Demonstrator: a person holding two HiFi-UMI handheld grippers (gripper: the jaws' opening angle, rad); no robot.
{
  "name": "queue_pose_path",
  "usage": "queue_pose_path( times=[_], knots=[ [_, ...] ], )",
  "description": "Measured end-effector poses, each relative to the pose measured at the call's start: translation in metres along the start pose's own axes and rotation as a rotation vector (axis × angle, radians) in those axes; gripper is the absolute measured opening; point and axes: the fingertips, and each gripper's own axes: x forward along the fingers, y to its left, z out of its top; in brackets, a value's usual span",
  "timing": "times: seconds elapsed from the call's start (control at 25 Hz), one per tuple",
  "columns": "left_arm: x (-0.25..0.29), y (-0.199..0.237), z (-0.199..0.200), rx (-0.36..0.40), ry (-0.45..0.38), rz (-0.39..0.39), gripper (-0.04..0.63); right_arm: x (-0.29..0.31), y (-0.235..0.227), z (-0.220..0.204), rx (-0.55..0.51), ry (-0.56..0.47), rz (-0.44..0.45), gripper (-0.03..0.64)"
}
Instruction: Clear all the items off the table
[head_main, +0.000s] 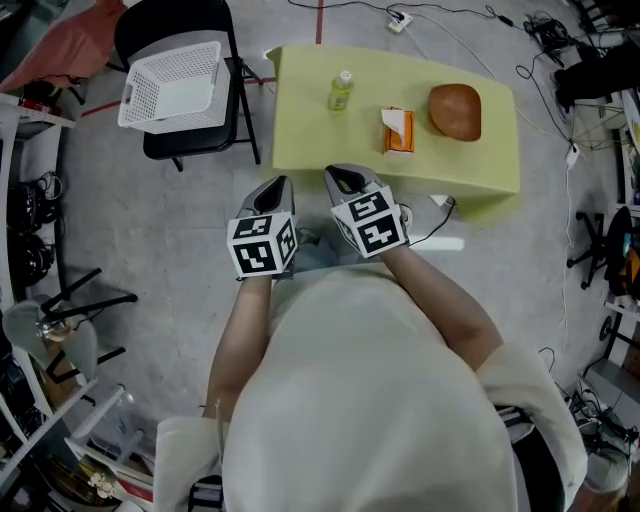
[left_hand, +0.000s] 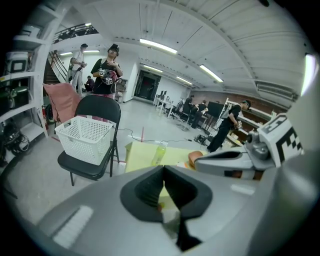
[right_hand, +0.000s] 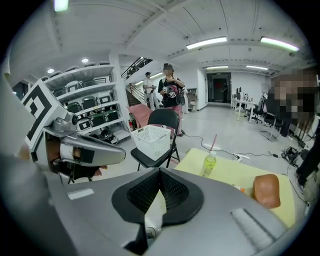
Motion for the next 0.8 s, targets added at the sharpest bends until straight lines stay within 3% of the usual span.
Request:
queue_pose_path(
  times=[0.56, 0.8],
  knots=[
    [0.043, -0.058, 0.005, -0.052, 0.004, 0.065, 0.009, -0.031, -0.076, -0.021, -0.033, 0.026, 0.05, -0.002],
    [0.07, -0.094, 0.007, -0.052, 0.017, 0.05, 0.009, -0.043, -0.115, -0.033, -0.031, 0.042, 0.046, -0.002]
  ],
)
